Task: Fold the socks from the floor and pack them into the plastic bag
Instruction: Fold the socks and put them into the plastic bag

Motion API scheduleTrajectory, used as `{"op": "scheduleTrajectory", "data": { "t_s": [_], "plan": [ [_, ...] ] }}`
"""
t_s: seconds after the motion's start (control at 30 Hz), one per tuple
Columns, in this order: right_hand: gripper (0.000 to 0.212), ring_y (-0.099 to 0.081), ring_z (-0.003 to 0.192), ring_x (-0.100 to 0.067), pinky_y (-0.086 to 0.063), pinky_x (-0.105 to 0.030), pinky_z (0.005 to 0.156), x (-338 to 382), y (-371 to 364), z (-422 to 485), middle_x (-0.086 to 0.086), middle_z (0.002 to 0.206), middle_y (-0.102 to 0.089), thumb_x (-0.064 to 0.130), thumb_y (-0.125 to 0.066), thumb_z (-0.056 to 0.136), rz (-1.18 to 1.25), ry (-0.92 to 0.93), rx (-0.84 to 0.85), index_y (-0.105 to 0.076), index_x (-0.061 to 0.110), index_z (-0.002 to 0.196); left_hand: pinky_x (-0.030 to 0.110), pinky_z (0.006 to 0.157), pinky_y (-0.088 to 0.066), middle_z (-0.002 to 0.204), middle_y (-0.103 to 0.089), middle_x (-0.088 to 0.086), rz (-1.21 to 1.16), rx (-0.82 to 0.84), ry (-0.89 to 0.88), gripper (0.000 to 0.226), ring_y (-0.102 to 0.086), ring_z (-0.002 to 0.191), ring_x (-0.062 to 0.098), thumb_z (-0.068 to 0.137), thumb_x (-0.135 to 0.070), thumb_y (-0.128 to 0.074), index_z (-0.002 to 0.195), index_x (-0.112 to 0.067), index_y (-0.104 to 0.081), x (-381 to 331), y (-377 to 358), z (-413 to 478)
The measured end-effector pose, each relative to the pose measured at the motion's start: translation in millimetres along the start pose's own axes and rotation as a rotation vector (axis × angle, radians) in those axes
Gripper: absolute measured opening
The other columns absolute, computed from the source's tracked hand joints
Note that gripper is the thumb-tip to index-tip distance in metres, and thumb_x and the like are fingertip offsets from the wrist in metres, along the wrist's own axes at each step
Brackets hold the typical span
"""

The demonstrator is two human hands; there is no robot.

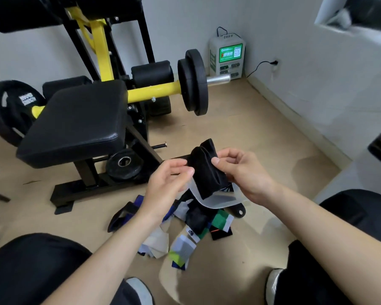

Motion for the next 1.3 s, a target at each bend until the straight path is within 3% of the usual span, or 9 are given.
{"op": "scheduleTrajectory", "data": {
  "t_s": [0.1, 0.27, 0.43, 0.63, 0.73, 0.9, 1.03, 1.17, 1.3],
  "plan": [
    [0.014, -0.065, 0.074, -0.025, -0.051, -0.028, 0.064, -9.2, -10.7, -0.5, -0.021, 0.088, -0.069, 0.011, -0.068, 0.090, -0.051, -0.014, 0.065, -0.067, 0.000, 0.099, 0.037, 0.093, -0.058, 0.116, -0.075, 0.005, -0.194, 0.199, 0.064, 0.044, -0.070, 0.111, 0.021, 0.088, -0.035, -0.076, 0.124, -0.013, -0.065, -1.0, -20.0, -4.7],
    [0.003, -0.062, 0.070, -0.020, -0.050, -0.033, 0.069, -20.0, -9.0, 4.5, -0.014, 0.079, -0.067, 0.009, -0.067, 0.092, -0.108, -0.003, -0.090, -0.068, 0.006, 0.093, 0.053, 0.095, -0.056, 0.105, -0.077, 0.009, -0.087, -0.082, 0.084, 0.016, -0.072, 0.104, 0.028, 0.098, -0.014, -0.064, 0.111, -0.005, -0.068, 14.5, -4.7, 10.7],
    [0.027, -0.058, 0.072, -0.006, -0.051, -0.024, 0.074, -14.5, 6.8, 8.7, 0.004, 0.089, -0.062, 0.021, -0.076, 0.085, -0.499, 0.107, -0.388, -0.067, 0.019, 0.111, 0.036, 0.089, -0.058, 0.104, -0.078, 0.000, -0.147, -0.138, 0.130, 0.017, -0.073, 0.104, 0.019, 0.099, -0.018, -0.063, 0.112, -0.017, -0.073, 5.4, 12.1, 19.3],
    [0.037, -0.068, 0.108, -0.016, -0.059, -0.031, 0.083, -9.5, -28.3, -8.4, -0.004, 0.118, -0.069, 0.028, -0.071, 0.089, -0.113, -0.021, 0.134, -0.063, 0.021, 0.124, 0.047, 0.103, -0.050, 0.121, -0.072, 0.015, -0.210, 0.137, 0.124, 0.035, -0.064, 0.120, 0.035, 0.104, -0.035, -0.053, 0.123, -0.011, -0.069, -3.0, -0.5, 9.4],
    [0.025, -0.071, 0.098, -0.017, -0.059, -0.028, 0.080, -12.8, -29.6, -7.7, -0.015, 0.106, -0.072, 0.014, -0.071, 0.090, -0.143, 0.019, 0.070, -0.067, 0.010, 0.114, 0.040, 0.098, -0.055, 0.121, -0.073, 0.011, -0.234, 0.223, 0.141, 0.051, -0.068, 0.115, 0.024, 0.104, -0.045, -0.041, 0.129, -0.009, -0.066, -7.2, -1.3, 6.6],
    [0.013, -0.071, 0.074, -0.017, -0.054, -0.026, 0.063, -8.5, -15.0, -4.4, -0.006, 0.083, -0.075, 0.009, -0.059, 0.098, -0.153, -0.050, 0.082, -0.071, 0.012, 0.093, 0.031, 0.090, -0.056, 0.111, -0.075, 0.001, 0.023, -0.023, -0.052, 0.021, -0.069, 0.104, 0.013, 0.097, -0.021, -0.064, 0.117, -0.017, -0.072, -2.2, 12.9, 15.3],
    [0.012, -0.070, 0.075, -0.016, -0.054, -0.022, 0.061, 6.8, -11.5, -7.8, -0.006, 0.087, -0.073, 0.012, -0.059, 0.098, -0.200, -0.008, 0.213, -0.069, 0.006, 0.101, 0.036, 0.106, -0.048, 0.124, -0.071, -0.008, 0.169, 0.283, -0.040, 0.047, -0.062, 0.120, 0.009, 0.083, -0.028, -0.078, 0.129, -0.027, -0.065, 8.1, 10.5, 17.4],
    [0.010, -0.069, 0.069, -0.014, -0.053, -0.022, 0.056, 18.6, -0.5, -6.4, -0.002, 0.078, -0.072, 0.011, -0.060, 0.097, -0.208, 0.024, 0.127, -0.068, 0.009, 0.092, 0.048, 0.098, -0.054, 0.104, -0.077, -0.001, 0.297, 0.343, -0.047, 0.025, -0.071, 0.099, 0.018, 0.086, -0.014, -0.078, 0.111, -0.017, -0.074, 21.4, 1.7, 15.6],
    [0.012, -0.067, 0.072, -0.020, -0.051, -0.030, 0.064, 30.6, 22.4, 0.2, -0.005, 0.082, -0.070, 0.020, -0.065, 0.095, -0.246, 0.034, -0.045, -0.067, 0.009, 0.093, 0.045, 0.098, -0.056, 0.103, -0.078, -0.002, 0.342, 0.387, 0.043, 0.020, -0.073, 0.101, 0.017, 0.087, -0.019, -0.078, 0.107, -0.018, -0.077, 35.4, 1.1, 13.2]
  ]
}}
Point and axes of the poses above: each hand's wrist, its own z-axis towards the middle knuckle, its own y-axis out of the back of the hand, x = y × z, the point moved 1 cm from there along z, towards the middle knuckle
